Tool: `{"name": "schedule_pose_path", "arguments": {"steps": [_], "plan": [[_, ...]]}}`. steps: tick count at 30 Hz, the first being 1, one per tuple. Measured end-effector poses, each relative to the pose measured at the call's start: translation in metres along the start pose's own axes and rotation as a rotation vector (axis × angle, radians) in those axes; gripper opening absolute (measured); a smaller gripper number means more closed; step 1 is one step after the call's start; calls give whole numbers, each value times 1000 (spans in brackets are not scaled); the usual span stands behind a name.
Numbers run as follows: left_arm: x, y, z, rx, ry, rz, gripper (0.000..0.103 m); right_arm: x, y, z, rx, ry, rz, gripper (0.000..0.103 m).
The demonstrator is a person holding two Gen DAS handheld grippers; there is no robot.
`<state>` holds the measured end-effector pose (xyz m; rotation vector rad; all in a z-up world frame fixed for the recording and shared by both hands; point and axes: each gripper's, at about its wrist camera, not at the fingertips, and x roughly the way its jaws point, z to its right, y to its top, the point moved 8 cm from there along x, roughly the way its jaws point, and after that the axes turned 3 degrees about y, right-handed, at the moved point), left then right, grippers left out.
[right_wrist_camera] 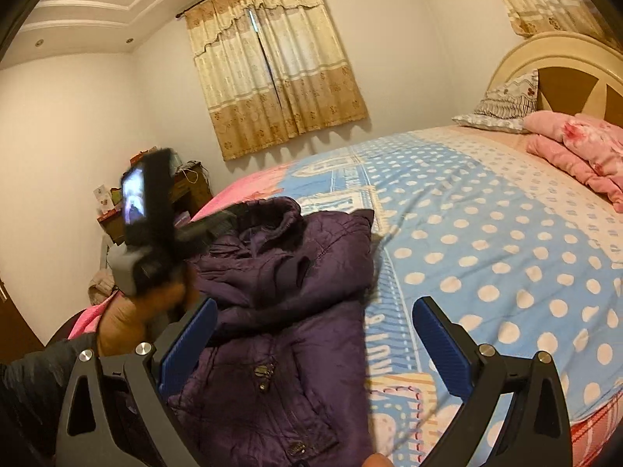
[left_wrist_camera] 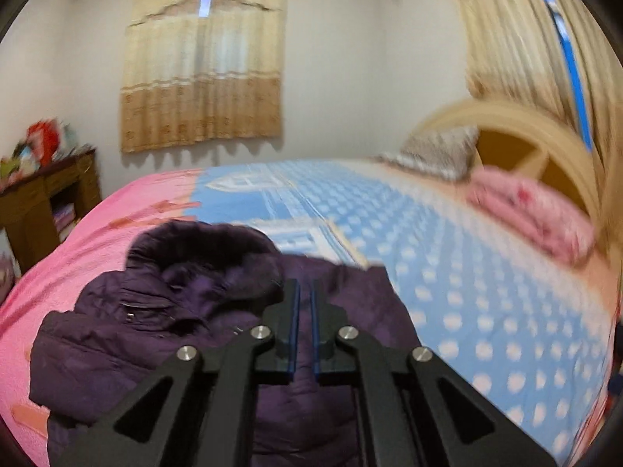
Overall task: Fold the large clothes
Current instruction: 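Lift the held sleeve with the left tool and carry it over the jacket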
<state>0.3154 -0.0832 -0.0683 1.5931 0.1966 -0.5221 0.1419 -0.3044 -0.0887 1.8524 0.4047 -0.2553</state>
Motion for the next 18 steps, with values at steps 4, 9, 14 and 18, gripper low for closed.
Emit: {"name": "schedule_pose_path", "arguments": {"steps": [4,9,14,18], "plan": [[-35,4,9,93,-65,20,38,4,1,10,21,-4,-21,101],[-67,5,-73,143,123,100,84,34,13,7,-1,-5,-92,101],[-65,-33,-176,50,312,-64,85,90,21,-19,21,108,-201,101],[-72,-79,-214,-11,358,-154,84,148,16,-39,65,174,-319,101]]}}
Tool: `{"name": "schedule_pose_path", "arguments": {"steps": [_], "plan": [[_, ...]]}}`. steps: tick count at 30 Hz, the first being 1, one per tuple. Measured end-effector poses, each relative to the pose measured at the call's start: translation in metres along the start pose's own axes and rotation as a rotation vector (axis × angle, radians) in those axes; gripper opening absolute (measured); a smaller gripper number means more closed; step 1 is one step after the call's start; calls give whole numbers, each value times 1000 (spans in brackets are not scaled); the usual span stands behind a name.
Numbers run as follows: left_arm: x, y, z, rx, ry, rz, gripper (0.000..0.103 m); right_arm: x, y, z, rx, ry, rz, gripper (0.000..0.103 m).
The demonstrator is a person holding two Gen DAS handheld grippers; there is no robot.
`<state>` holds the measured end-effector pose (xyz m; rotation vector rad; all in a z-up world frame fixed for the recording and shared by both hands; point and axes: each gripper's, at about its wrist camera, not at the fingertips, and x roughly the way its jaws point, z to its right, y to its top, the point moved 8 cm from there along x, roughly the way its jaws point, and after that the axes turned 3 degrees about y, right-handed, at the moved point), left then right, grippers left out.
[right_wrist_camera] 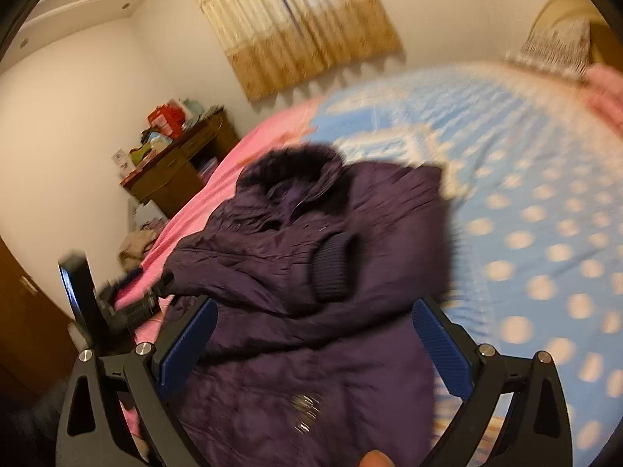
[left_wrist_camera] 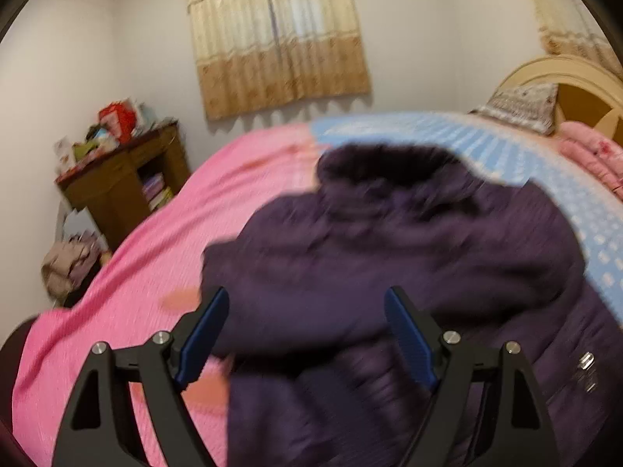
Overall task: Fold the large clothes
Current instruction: 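Lift the held sleeve with the left tool and carry it over the jacket, then lay the sleeve across the jacket front and open the left tool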
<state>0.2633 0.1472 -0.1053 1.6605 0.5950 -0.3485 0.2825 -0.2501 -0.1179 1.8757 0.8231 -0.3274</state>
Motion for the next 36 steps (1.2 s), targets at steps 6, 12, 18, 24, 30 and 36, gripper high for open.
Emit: {"name": "schedule_pose_path", "arguments": {"steps": [6,12,18,24,30,36], "plan": [[12,-33,-1,-66,-4,-84,85,76,5,4,20,15,-127,69],[26,-35,8,-83,-10,-123,86,93,0,-2,-26,16,-135,6],[33,-40,4,-131,-32,-149,91,43,19,-7,-145,-66,-10,4],[31,-41,6,-128,-32,-156,91,27,22,41,-74,-172,4,4],[1,-22,-3,-149,-40,-68,91,46,3,58,-77,-219,-122,51],[-5,33,-32,-177,49,58,102,-2,29,52,-123,-329,52,69]]}}
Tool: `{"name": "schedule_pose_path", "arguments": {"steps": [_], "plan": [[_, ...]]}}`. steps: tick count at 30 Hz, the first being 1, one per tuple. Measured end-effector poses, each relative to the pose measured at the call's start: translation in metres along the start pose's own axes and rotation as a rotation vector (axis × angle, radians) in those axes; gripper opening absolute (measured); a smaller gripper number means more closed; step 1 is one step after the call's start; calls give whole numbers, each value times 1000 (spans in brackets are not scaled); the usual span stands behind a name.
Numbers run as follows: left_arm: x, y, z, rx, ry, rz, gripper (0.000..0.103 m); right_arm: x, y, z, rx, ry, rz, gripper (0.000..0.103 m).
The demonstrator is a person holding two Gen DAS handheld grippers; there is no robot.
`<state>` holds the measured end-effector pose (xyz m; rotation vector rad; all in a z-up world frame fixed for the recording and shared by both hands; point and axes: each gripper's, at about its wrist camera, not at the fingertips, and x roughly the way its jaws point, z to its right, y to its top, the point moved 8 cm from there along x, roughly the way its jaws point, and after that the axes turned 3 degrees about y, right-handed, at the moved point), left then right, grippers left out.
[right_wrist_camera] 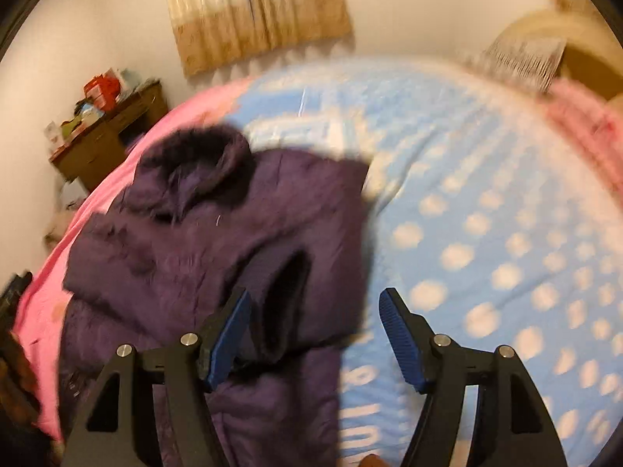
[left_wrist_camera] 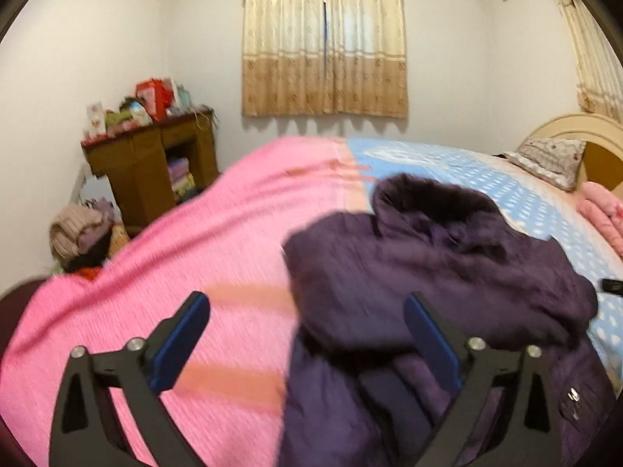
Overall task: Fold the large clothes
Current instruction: 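Lay the sleeve across the jacket front and open the left tool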
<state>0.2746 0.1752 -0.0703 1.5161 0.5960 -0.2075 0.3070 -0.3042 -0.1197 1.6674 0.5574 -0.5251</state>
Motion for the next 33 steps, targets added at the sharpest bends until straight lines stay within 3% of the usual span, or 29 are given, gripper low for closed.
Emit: {"name": "schedule_pose_path", "arguments": {"steps": [2,5,8,11,16,25,28,31,33], "plan": [[24,10,2,19,39,-3,102,-6,11,-26,-33,72,17,68],[70,10,13,26,59,-78,102,12,9,-66,-85,184,-30,64],[96,-10,22,57,95,-145,102,49,-6,-81,-119,174,-110,61],[110,-42,19,97,139,-238,103,79,-25,-70,-154,101,-167,60],[116,-66,13,71,85,-295,103,92,-43,-44,-125,124,-182,60],[115,-66,14,56,65,-309,103,99,-47,-43,-152,76,-147,60],[93,-53,6,4,92,-257,103,98,-46,-44,-157,75,-156,60],[78,-41,18,20,77,-219,103,89,-36,-50,-173,39,-173,60],[71,-30,25,38,84,-170,103,69,-20,-57,-141,62,-113,61]]}}
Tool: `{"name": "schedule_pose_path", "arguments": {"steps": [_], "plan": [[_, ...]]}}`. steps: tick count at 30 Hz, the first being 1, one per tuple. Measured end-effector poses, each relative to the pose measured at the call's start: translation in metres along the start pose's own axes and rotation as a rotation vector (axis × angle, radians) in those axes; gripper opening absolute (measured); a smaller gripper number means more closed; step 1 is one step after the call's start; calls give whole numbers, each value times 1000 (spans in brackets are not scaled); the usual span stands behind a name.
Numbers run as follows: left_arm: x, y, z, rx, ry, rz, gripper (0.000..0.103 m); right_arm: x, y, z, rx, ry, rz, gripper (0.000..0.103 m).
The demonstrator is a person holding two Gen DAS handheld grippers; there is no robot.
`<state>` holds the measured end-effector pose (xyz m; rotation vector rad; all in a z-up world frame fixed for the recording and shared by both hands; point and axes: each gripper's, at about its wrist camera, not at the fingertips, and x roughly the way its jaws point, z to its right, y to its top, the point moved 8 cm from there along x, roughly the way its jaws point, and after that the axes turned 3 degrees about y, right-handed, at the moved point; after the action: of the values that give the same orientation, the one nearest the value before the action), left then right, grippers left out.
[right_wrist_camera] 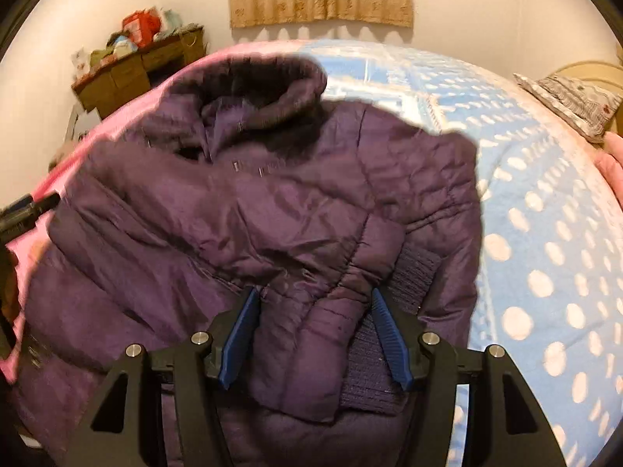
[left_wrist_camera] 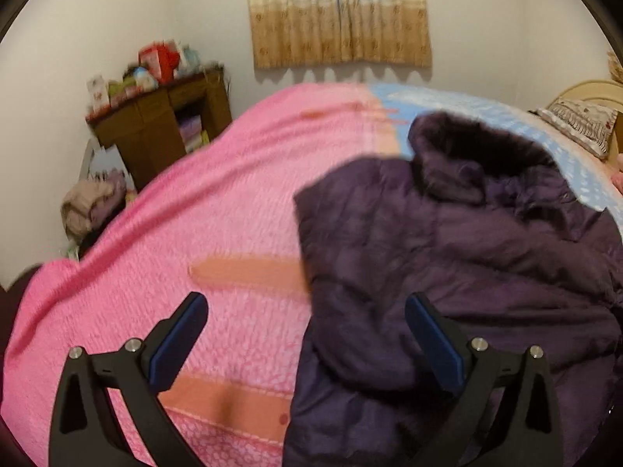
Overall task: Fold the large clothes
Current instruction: 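Lay the sleeve across the jacket front and open the left tool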
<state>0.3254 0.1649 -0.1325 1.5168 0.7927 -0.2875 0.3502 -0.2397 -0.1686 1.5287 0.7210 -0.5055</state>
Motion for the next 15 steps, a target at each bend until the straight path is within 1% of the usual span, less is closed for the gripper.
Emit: {"name": "schedule_pose_path", "arguments": {"steps": [1,3,5,6,7,8,9,10,12,15], "plan": [[-2,5,4,19,12,26,103,-6,4,-2,-2,3,23,61],[6,7,12,61,30,24,103,-13,13,-12,-28,12,53,61],[24,1,16,85,50,-16,103,-4,13,-15,-52,1,28,61],[36,-4,15,99,76,-45,103,4,10,-14,-55,-5,9,61],[48,-11,14,113,80,-79,103,11,7,-11,-50,-5,-9,61],[57,-16,14,104,59,-102,103,21,0,-5,-39,-9,-39,61],[57,-19,11,83,41,-108,103,29,-7,-1,-33,-5,-59,61],[57,-19,8,61,20,-113,103,32,-13,0,-35,2,-56,61],[54,-20,6,58,10,-116,103,31,-18,0,-67,1,-29,61],[46,-17,6,84,9,-101,103,28,-20,0,-86,4,-52,62]]}}
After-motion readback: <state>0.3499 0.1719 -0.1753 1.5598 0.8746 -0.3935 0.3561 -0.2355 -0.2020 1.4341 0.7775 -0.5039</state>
